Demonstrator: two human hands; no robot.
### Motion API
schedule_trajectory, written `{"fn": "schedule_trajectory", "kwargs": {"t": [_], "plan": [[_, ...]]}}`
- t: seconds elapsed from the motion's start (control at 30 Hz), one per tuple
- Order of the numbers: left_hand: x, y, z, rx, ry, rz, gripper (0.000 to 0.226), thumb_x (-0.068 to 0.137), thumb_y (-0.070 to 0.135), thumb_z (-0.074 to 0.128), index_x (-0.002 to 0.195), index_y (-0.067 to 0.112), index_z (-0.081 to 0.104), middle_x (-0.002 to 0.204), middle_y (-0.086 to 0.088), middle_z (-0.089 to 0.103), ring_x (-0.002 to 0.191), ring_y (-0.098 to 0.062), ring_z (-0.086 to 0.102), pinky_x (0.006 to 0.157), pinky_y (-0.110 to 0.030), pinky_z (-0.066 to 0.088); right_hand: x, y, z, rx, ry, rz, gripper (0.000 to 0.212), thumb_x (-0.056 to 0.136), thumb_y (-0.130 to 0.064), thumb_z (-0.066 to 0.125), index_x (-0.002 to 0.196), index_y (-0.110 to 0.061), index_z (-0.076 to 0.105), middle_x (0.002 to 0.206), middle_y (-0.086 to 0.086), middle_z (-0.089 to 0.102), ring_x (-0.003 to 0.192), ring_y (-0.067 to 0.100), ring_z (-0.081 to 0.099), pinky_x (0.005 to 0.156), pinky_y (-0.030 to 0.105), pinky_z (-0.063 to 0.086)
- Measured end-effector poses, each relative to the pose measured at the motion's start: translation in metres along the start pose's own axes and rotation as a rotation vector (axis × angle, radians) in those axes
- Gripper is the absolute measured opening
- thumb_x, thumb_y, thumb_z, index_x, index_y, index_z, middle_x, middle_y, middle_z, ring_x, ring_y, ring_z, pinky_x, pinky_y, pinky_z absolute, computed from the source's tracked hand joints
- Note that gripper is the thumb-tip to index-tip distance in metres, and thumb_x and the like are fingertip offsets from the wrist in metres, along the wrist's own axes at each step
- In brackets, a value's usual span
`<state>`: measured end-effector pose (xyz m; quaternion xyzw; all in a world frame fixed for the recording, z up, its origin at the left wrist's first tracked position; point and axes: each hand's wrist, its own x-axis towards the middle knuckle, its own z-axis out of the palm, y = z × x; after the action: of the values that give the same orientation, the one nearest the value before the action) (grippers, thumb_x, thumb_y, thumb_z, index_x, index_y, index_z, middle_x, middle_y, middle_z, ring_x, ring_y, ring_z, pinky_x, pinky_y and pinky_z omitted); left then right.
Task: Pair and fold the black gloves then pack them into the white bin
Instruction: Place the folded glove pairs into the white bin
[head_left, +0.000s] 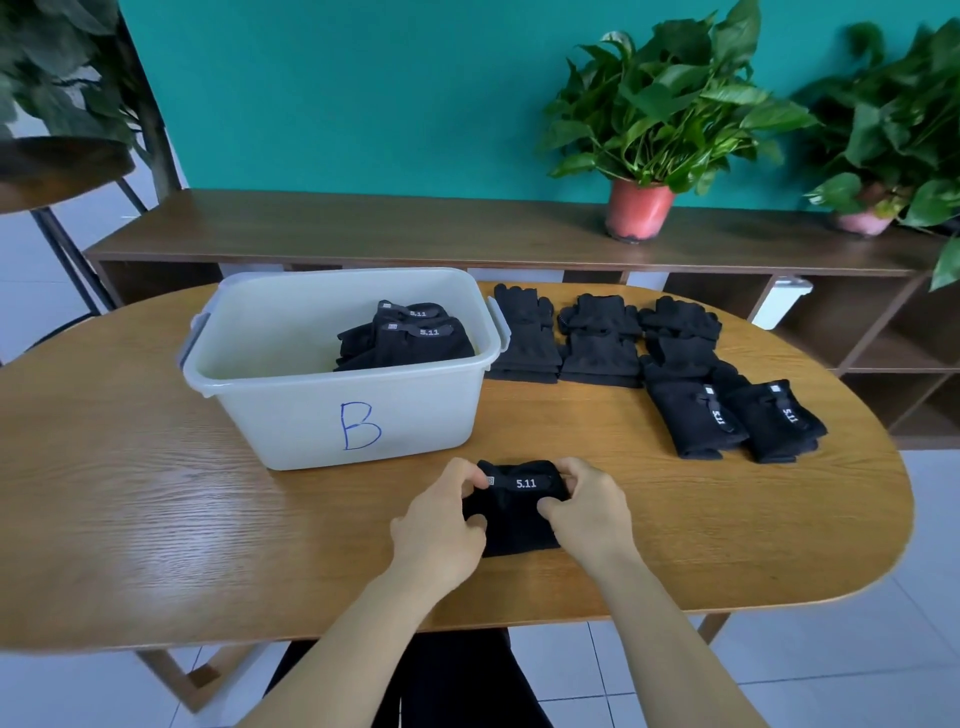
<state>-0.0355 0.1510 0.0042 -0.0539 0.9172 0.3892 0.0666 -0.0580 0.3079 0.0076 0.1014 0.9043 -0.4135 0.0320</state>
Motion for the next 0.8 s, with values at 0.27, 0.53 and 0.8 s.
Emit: {"fn": "schedule_trajectory", "kwargs": {"t": [0.27,0.53,0.8], "plan": [[-0.005,0.000,0.003,-0.141,0.005,0.091,0.041,0.093,0.000,0.054,0.107,0.038,0.050,0.121,0.012,0.056,0.124,-0.008,0.050,0.102,-0.032,0.042,-0.005,0.005,0.001,0.136,0.060,0.006,0.044,0.085,-0.001,0.065,0.125,-0.019,0.060,0.105,-0.003,0.068,0.096,0.014,0.065,0.084,0.035,0.057],[-0.011,0.031,-0.017,-0.279,0.031,0.285,0.037,0.095,-0.001,0.054,0.112,0.032,0.055,0.113,0.020,0.052,0.106,0.009,0.047,0.075,0.005,0.035,-0.016,-0.010,-0.040,0.260,0.154,-0.082,0.041,0.083,0.001,0.067,0.109,-0.031,0.062,0.103,-0.004,0.069,0.098,0.014,0.065,0.083,0.038,0.058],[0.016,0.083,-0.114,-0.310,0.177,0.423,0.046,0.088,-0.001,0.057,0.094,0.045,0.054,0.114,0.003,0.064,0.108,-0.011,0.059,0.088,-0.024,0.049,0.007,-0.113,-0.085,0.315,0.215,-0.360,0.038,0.083,0.003,0.068,0.096,-0.032,0.060,0.089,-0.015,0.066,0.088,0.006,0.064,0.082,0.032,0.055]]}}
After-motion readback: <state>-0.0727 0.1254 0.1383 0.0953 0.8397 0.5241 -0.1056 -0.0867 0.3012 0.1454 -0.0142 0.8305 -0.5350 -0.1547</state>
